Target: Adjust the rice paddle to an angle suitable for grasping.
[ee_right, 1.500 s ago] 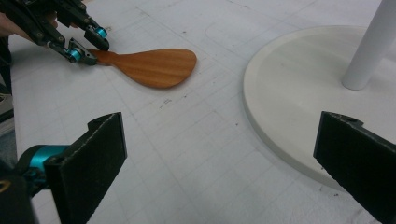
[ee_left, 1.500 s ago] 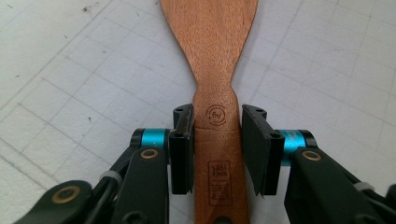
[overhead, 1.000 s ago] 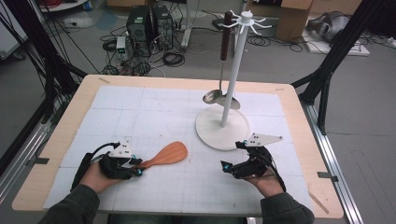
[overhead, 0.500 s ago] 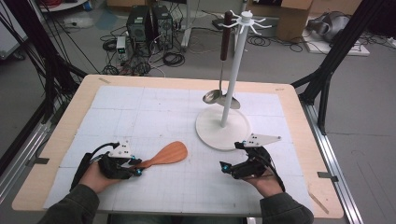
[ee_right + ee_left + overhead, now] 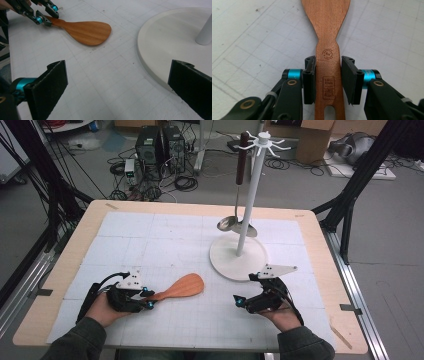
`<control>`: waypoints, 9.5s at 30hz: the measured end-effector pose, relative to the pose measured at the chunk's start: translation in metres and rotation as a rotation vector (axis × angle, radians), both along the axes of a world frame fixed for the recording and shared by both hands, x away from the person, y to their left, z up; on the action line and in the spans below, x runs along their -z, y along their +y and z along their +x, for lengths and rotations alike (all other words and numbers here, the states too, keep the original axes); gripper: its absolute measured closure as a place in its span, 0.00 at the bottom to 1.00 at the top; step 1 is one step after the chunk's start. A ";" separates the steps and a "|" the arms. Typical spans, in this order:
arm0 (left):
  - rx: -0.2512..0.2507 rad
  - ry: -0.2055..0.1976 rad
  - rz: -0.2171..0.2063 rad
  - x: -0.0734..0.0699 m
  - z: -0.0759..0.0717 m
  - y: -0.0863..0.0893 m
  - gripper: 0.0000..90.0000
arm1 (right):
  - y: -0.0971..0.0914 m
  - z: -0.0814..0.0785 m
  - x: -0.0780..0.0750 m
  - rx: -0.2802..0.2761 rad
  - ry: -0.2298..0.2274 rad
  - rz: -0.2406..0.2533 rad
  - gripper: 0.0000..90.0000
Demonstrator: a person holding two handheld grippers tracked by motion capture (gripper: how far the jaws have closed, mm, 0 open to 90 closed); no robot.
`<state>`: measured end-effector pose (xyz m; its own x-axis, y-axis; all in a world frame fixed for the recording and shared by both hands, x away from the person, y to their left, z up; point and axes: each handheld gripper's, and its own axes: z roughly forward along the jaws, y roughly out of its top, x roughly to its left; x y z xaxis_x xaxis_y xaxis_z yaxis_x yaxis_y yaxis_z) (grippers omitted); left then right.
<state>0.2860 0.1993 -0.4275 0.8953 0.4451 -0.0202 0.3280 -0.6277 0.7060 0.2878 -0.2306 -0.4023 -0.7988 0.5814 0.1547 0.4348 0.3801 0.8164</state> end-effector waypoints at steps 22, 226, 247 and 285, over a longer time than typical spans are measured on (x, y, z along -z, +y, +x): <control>0.001 0.021 0.022 0.006 0.001 0.005 0.69 | 0.001 -0.001 0.001 -0.011 0.000 -0.003 0.02; 0.209 0.039 -0.364 -0.090 0.017 -0.034 0.77 | 0.130 0.016 -0.038 -0.503 0.011 0.081 0.91; 0.223 0.024 -0.363 -0.092 0.015 -0.033 0.87 | 0.132 0.015 -0.038 -0.499 0.005 0.107 0.91; 0.129 -0.027 -0.280 -0.082 0.014 -0.018 0.59 | 0.081 0.030 -0.058 -0.345 -0.039 0.159 0.91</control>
<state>0.2999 0.1814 -0.3458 0.9458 0.3086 -0.1016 0.2374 -0.4431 0.8645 0.3174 -0.1493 -0.3447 -0.9503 0.2488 0.1872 0.2712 0.3663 0.8901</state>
